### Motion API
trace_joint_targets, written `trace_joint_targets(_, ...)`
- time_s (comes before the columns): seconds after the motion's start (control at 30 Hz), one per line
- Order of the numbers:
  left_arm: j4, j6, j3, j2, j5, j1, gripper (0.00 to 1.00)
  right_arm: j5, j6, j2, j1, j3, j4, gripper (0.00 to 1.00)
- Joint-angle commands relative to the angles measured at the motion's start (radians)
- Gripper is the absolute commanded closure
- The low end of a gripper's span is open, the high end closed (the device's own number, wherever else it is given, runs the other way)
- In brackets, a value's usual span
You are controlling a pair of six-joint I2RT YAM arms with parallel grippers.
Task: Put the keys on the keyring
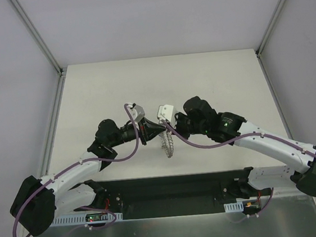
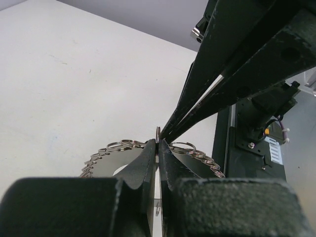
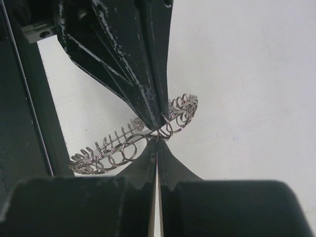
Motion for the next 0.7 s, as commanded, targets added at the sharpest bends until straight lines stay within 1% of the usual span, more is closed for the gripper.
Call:
trace_joint_targets(0.0,0.291,-0.068,-0.02,-0.028,-0.035,0.01,1.0,-0.023,0.076,-0.02,-0.009,-0.017,0.0,0.99)
trace_joint_targets(0.03,0.292,-0.069,-0.024,-0.03,-0.036,0.008,0.99,-0.023,0.081,-0.019,-0.009,-0.014,-0.009,0.99)
trace_joint_targets(0.07,0.293,-0.074,-0.032,-0.031,-0.039,0.008,0.96,-0.024,0.084,-0.016,-0.01,-0.011,-0.016,0.99)
trace_joint_targets(0.13,0.309,-0.085,-0.041,-0.033,-0.038,0.01,0.93,-0.024,0.09,-0.014,-0.01,-0.01,-0.02,0.99)
trace_joint_targets(0.33,0.336,-0.106,-0.078,-0.033,-0.053,0.008,0.94,-0.035,0.095,-0.002,-0.01,-0.011,-0.026,0.99)
trace_joint_targets(0.4,0.333,-0.101,-0.098,-0.036,-0.064,0.008,0.89,-0.04,0.093,0.01,-0.009,-0.014,-0.025,0.99)
trace_joint_targets(0.43,0.332,-0.1,-0.104,-0.038,-0.078,0.008,0.82,-0.041,0.092,0.016,-0.009,-0.016,-0.025,0.99)
trace_joint_targets(0.5,0.29,-0.082,-0.118,-0.06,-0.084,0.008,0.77,-0.052,0.09,0.029,-0.009,-0.023,-0.023,0.99)
trace_joint_targets(0.53,0.263,-0.071,-0.118,-0.067,-0.076,0.008,0.71,-0.054,0.089,0.033,-0.01,-0.025,-0.02,0.99)
trace_joint_targets(0.57,0.2,-0.059,-0.113,-0.073,-0.067,0.01,0.68,-0.057,0.087,0.035,-0.01,-0.028,-0.02,0.99)
trace_joint_targets(0.67,0.097,0.007,-0.095,-0.088,0.008,0.011,0.63,-0.069,0.077,0.044,-0.01,-0.022,-0.037,0.99)
